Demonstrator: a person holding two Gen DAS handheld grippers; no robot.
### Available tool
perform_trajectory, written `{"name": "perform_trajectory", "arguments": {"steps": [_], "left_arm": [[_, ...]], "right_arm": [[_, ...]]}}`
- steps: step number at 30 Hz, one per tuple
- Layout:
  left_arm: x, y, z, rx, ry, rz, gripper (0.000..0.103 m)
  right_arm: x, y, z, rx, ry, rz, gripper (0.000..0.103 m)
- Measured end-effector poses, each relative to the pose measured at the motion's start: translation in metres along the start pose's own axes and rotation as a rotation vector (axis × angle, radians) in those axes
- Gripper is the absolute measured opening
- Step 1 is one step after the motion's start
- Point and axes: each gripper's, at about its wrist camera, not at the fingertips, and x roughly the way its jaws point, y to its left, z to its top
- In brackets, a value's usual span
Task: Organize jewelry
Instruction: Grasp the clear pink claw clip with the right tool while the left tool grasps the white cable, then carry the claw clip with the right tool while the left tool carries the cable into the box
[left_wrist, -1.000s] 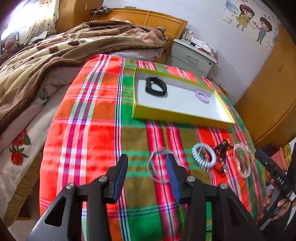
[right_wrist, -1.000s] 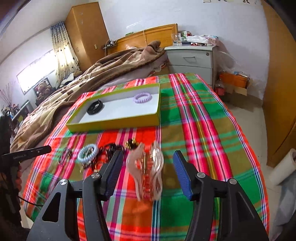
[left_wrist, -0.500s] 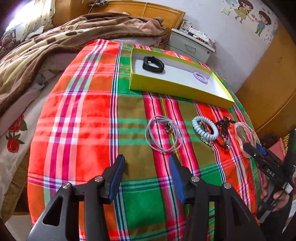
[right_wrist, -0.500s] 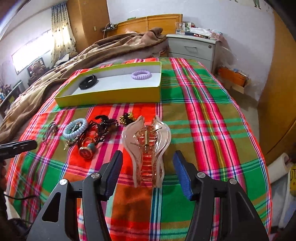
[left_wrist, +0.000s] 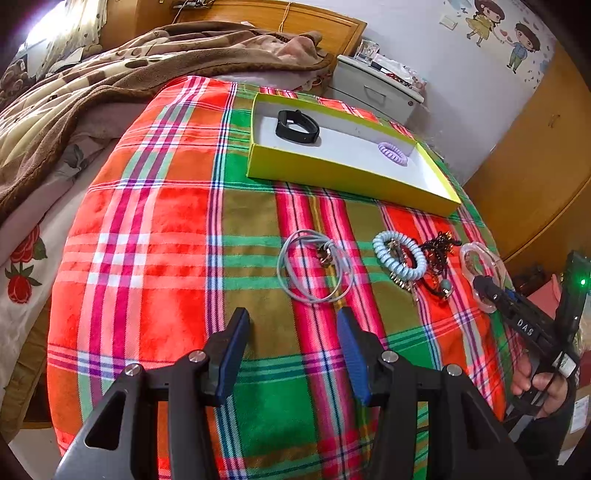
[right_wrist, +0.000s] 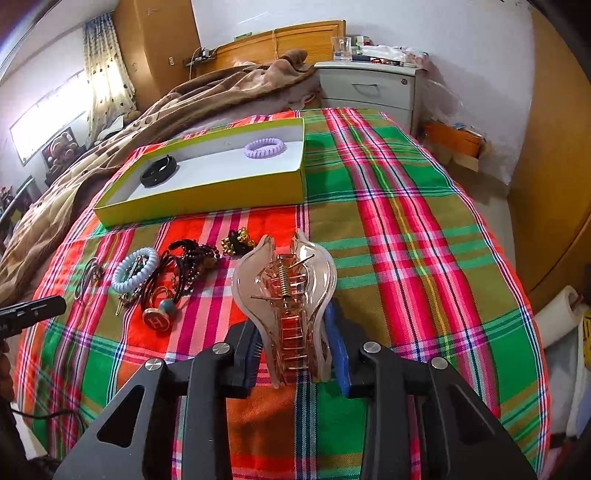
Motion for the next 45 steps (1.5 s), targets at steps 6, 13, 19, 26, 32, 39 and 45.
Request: {"name": "perform_trajectory", "arguments": {"steps": [6, 13, 19, 26, 32, 39, 45], "left_arm": [[-0.004, -0.014, 0.008, 0.046, -0.026, -0.004, 0.051], [0.009, -0.035, 0.021, 0.099, -0.022, 0.004, 0.051], [0.025, -0.042, 0.027, 0.098, -0.002, 0.076, 0.049], [0.037, -0.045, 0.032, 0.113, 0.004, 0.131, 0.042], [0.044, -0.052, 0.035, 0.15, 0.01, 0.179, 0.034], [0.045, -0.054, 0.035, 0.183, 0.0, 0.219, 0.018], [0.039, -0.051, 0.035, 0.173, -0.014, 0.192, 0.018]], "right_arm": [[-0.005, -0.004, 0.0, 0.019, -0.023, 0.002, 0.032], [-0.013, -0.008, 0.004, 0.031, -0.062, 0.0, 0.027], [-0.013, -0.011, 0.007, 0.028, -0.067, 0.012, 0.027], [-0.012, -0.011, 0.009, 0.027, -0.07, 0.028, 0.027], [-0.011, -0.012, 0.011, 0.027, -0.071, 0.035, 0.027], [-0.011, -0.013, 0.011, 0.035, -0.076, 0.037, 0.027], [-0.013, -0.011, 0.014, 0.033, -0.086, 0.033, 0.026]]}}
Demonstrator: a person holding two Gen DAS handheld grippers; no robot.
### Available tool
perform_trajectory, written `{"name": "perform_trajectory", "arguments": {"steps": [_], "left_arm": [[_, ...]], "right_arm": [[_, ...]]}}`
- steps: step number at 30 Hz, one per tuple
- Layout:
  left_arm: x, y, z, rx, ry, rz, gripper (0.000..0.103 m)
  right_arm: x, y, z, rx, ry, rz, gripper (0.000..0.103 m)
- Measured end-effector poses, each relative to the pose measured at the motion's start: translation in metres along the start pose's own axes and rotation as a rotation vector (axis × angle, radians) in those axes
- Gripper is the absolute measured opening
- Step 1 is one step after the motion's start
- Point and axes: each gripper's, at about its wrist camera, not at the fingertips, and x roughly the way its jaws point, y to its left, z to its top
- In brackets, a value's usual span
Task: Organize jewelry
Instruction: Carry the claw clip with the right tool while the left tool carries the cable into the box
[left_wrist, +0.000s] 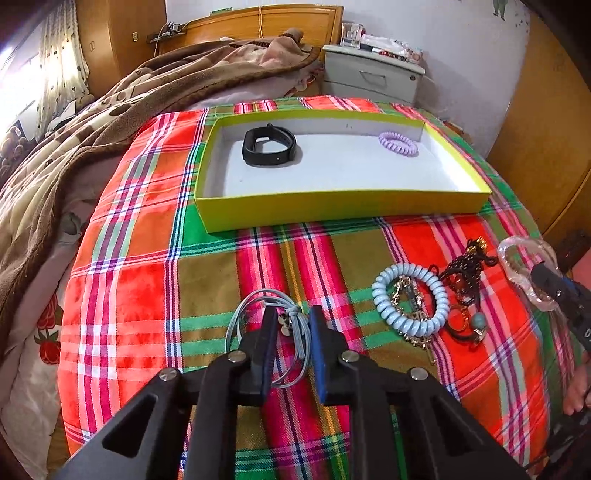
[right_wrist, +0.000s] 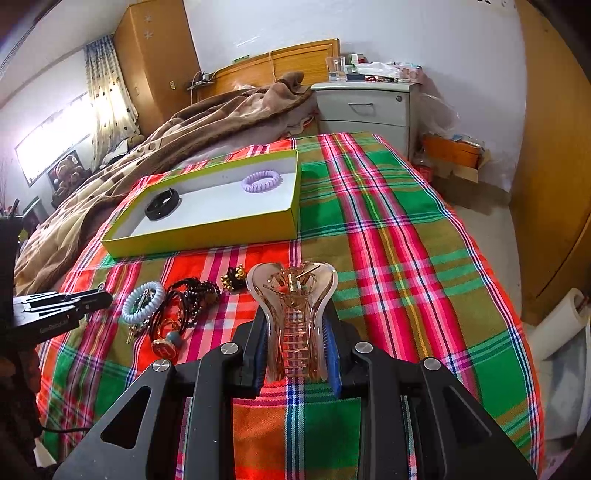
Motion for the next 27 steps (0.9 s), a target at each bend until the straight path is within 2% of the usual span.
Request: {"name": "perform_trajectory", "arguments": {"steps": [17, 27], "left_arm": [[-0.033, 0.018, 0.013, -0.04, -0.089, -0.036, 0.018], [-0.034, 0.028, 0.031, -0.063, -0.111, -0.056, 0.018]], "right_arm": [[-0.018, 0.004, 0.017, 0.03, -0.072, 0.021, 0.026], [-0.015, 0.018, 0.049, 0.016, -0.107, 0.058, 0.026]]}}
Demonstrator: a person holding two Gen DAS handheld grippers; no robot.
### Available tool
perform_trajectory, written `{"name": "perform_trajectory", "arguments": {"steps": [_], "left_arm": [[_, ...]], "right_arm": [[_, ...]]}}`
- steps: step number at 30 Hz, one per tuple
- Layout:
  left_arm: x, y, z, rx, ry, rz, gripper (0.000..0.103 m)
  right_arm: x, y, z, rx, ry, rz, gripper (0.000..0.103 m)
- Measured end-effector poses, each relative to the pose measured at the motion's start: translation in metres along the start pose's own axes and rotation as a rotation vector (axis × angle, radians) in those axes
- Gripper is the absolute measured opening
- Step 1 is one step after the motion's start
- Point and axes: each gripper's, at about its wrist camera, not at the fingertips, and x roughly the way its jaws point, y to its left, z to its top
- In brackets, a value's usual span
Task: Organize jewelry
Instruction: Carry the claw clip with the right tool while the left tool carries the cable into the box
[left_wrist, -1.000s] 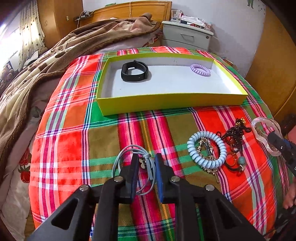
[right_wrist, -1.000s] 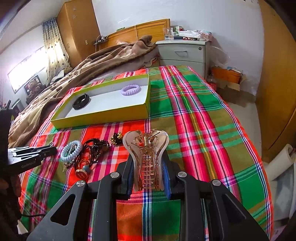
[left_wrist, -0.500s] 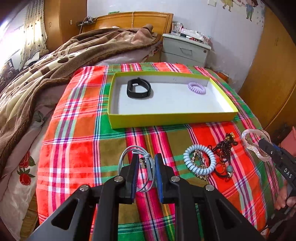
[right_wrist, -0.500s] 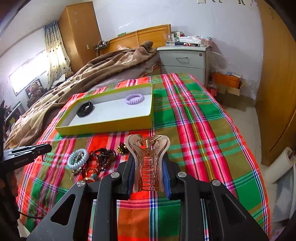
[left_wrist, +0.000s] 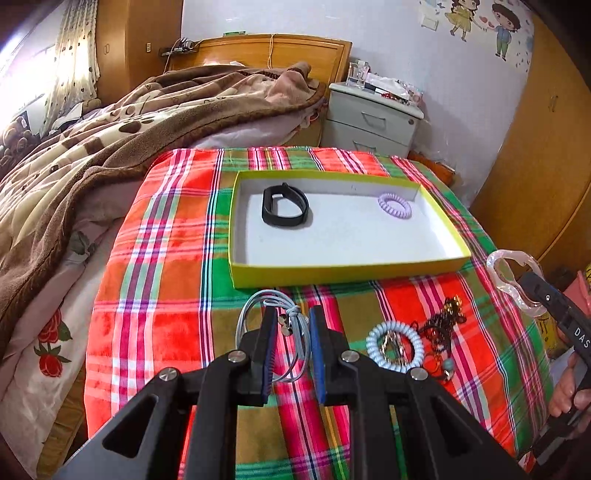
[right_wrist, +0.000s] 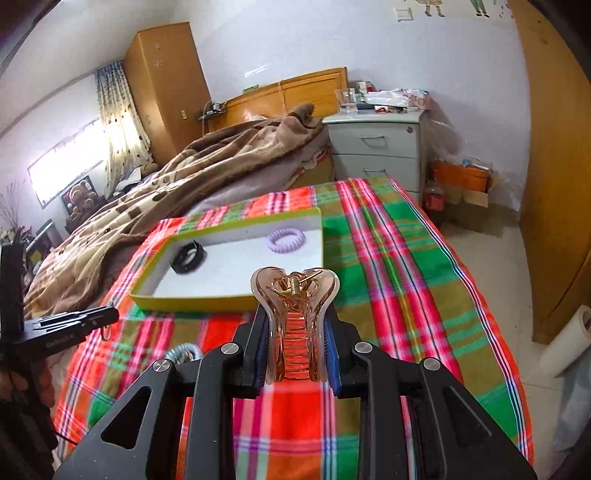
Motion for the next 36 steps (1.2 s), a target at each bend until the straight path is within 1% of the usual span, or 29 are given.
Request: {"name": "perform_trajectory", "arguments": {"steps": [3, 7, 11, 17, 19, 23, 25, 30, 36], "left_arm": [[0.005, 0.003, 0.01, -0.003, 0.0, -0.007, 0.018], [0.013, 0.004, 0.025, -0.001, -0.008, -0.009, 0.018], [0.026, 0.004, 0.039, 0.001, 0.003, -0.025, 0.018], [0.044, 0.001, 0.054, 0.021, 0.015, -0.019, 0.018], [0.049, -0.002, 0.058, 0.035, 0.013, -0.014, 0.018], [0.063, -0.006, 0.063, 0.045, 0.032, -0.031, 0.018], [0.071, -0.006, 0.064, 0.043, 0.048, -0.038, 0.018], [0.082, -0.006, 0.067, 0.042, 0.06, -0.045, 0.018], [0.094, -0.003, 0.067, 0.041, 0.079, -0.021, 0.018]], "right_arm": [[0.01, 0.009, 0.012, -0.015, -0.003, 0.012, 0.026], [0.031, 0.017, 0.028, -0.023, 0.023, 0.035, 0.026], [0.052, 0.026, 0.043, -0.048, 0.038, 0.046, 0.026], [0.089, 0.033, 0.066, -0.047, 0.084, 0.078, 0.026], [0.099, 0.036, 0.07, -0.051, 0.097, 0.094, 0.026], [0.119, 0.046, 0.076, -0.065, 0.133, 0.119, 0.026], [0.129, 0.049, 0.078, -0.067, 0.152, 0.127, 0.026], [0.153, 0.059, 0.084, -0.08, 0.198, 0.152, 0.026], [0.174, 0.07, 0.086, -0.11, 0.242, 0.166, 0.026]]}}
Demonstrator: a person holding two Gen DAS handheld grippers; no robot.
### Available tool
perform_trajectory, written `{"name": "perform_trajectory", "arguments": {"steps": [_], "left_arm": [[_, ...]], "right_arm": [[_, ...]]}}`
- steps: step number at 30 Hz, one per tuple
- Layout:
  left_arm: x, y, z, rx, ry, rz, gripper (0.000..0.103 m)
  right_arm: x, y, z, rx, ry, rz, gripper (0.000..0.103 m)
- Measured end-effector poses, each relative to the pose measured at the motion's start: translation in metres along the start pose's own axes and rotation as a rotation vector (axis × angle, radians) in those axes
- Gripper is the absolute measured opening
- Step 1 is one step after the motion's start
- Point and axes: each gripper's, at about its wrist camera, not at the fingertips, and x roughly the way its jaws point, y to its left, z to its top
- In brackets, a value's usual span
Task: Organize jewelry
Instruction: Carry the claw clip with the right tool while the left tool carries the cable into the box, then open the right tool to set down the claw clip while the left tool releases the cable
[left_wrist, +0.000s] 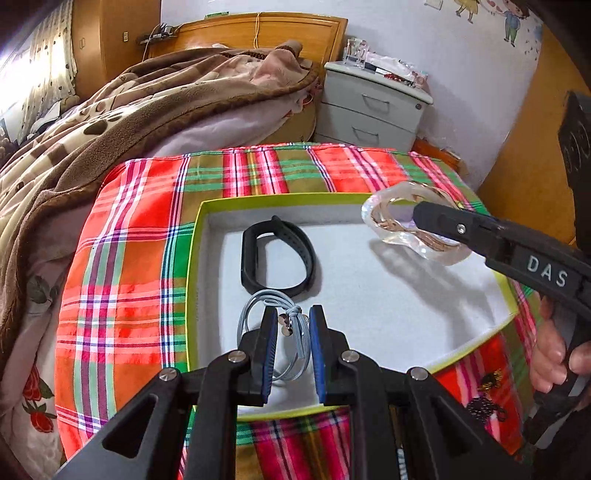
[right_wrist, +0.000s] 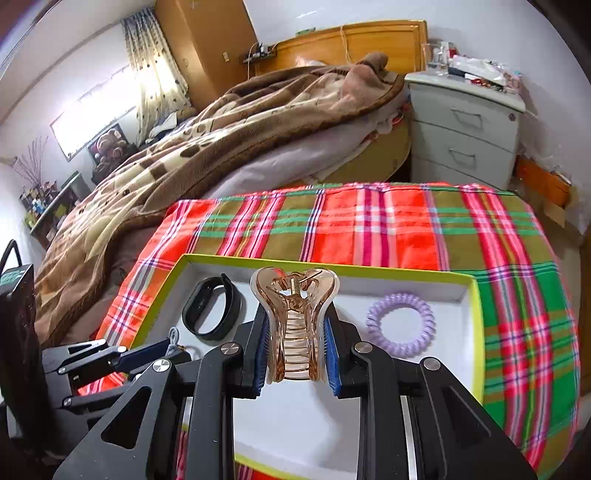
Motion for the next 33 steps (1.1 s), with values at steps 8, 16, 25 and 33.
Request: {"name": "perform_trajectory", "arguments": {"steps": [8, 16, 25, 33], "left_arm": [[0.012, 0.001, 0.001, -0.006, 0.023, -0.001, 0.018], [0.019, 0.004, 0.0, -0.006, 0.035, 0.012, 0.018], [0.02, 0.003, 0.0, -0.009, 0.033, 0.019, 0.019], [0.021, -0.001, 0.001, 0.001, 0.038, 0.023, 0.029]], "right_arm": [[0.015, 0.0, 0.003, -0.003, 0.029, 0.002, 0.026], [0.019, 0.004, 0.002, -0.042, 0.03, -0.011, 0.026], [0.021, 0.004, -0.004, -0.071, 0.046, -0.017, 0.026], [0.02, 0.006, -0.006, -0.084, 0.045, -0.012, 0.026]]}}
